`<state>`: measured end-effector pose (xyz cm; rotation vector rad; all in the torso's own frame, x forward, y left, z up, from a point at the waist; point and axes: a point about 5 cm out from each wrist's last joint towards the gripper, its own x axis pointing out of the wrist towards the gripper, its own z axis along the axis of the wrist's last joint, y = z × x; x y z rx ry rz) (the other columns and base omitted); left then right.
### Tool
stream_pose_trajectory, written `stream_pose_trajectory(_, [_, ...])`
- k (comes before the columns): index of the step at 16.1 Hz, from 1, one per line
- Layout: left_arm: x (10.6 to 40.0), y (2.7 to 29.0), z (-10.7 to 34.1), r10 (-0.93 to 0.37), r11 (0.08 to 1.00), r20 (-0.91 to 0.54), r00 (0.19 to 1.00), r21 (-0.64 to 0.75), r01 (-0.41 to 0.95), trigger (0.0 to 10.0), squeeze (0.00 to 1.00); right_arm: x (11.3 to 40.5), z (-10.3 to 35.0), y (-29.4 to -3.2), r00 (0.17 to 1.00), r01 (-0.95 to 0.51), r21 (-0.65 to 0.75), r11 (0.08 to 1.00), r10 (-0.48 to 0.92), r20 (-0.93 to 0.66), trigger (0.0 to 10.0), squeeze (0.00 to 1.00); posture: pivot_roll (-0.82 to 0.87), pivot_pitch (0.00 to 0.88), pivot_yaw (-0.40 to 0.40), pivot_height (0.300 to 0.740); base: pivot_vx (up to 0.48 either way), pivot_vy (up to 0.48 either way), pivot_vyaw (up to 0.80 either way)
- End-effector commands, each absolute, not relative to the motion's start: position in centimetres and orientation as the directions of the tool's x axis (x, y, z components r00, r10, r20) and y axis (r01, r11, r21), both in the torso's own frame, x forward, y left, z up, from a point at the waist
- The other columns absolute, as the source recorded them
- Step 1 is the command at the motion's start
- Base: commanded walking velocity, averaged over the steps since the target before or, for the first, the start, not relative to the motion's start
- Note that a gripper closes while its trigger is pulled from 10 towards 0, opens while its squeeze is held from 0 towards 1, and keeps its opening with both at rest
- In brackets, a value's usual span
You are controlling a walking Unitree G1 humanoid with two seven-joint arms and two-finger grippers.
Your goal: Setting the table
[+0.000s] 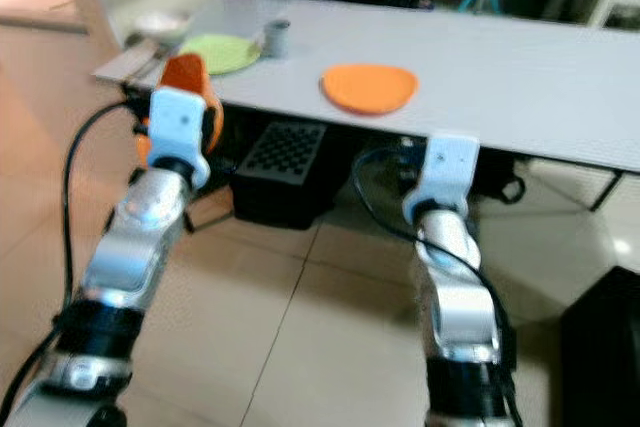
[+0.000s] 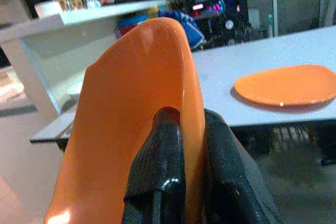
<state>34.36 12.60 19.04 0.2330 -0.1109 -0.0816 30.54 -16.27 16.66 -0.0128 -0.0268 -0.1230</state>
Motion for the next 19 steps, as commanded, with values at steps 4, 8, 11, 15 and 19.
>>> stream_pose_trajectory(4, [34.20, 11.78, 20.42, -0.136, 0.968, 0.159, 0.978, 0.230, 0.098, 10.0, 0.00, 30.66, 17.01, -16.50, 0.991, 0.127, -0.013, 0.992, -0.127, 0.042, 10.0, 0.00, -0.04, 0.000, 0.050, 0.740, 0.423, 0.000, 0.00])
stream_pose_trajectory(8, [34.23, 12.26, 20.54, -0.129, 0.968, 0.162, 0.978, 0.235, 0.089, 10.0, 0.00, 30.75, 16.95, -16.14, 0.993, 0.112, 0.001, 0.994, -0.112, 0.034, 10.0, 0.00, -0.04, 0.000, 0.046, 0.740, 0.441, 0.000, 0.00])
stream_pose_trajectory(11, [34.27, 12.40, 20.56, -0.140, 0.961, 0.157, 0.978, 0.259, 0.096, 10.0, 0.00, 30.74, 16.79, -16.27, 0.992, 0.121, 0.031, 0.992, -0.121, 0.021, 10.0, 0.00, -0.04, 0.000, 0.048, 0.740, 0.439, 0.000, -0.47])
stream_pose_trajectory(15, [34.25, 12.19, 20.47, -0.161, 0.955, 0.152, 0.975, 0.274, 0.115, 10.0, 0.00, 30.67, 16.76, -16.35, 0.992, 0.125, 0.043, 0.991, -0.125, 0.018, 10.0, 0.00, -0.04, 0.000, 0.054, 0.740, 0.436, 0.000, -0.40])
stream_pose_trajectory(19, [34.56, 12.02, 20.63, -0.203, 0.932, 0.150, 0.968, 0.331, 0.145, 10.0, 0.00, 30.51, 16.57, -16.63, 0.989, 0.144, 0.053, 0.988, -0.145, 0.014, 10.0, 0.00, -0.04, 0.000, 0.061, 0.740, 0.419, 0.000, -0.56])
